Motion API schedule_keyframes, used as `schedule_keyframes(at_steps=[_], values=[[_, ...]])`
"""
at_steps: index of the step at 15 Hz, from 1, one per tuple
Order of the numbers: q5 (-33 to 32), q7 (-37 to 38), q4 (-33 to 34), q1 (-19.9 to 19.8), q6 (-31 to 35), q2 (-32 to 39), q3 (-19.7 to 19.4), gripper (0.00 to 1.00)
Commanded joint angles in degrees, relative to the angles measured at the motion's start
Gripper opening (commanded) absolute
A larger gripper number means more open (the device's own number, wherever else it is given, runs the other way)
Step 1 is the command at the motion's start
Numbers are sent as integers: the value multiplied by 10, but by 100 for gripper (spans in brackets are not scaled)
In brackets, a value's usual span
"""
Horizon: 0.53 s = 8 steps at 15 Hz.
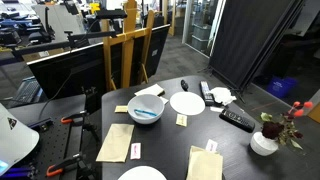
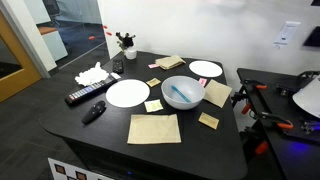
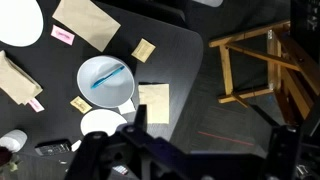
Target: Put the pen in the middle of the table
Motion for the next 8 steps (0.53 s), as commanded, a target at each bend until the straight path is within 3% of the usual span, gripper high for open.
schedule_keyframes(at_steps=[1, 8], values=[[-1, 0, 1, 0, -1, 1, 0, 100], [2, 29, -6, -16, 14, -5, -1, 100]])
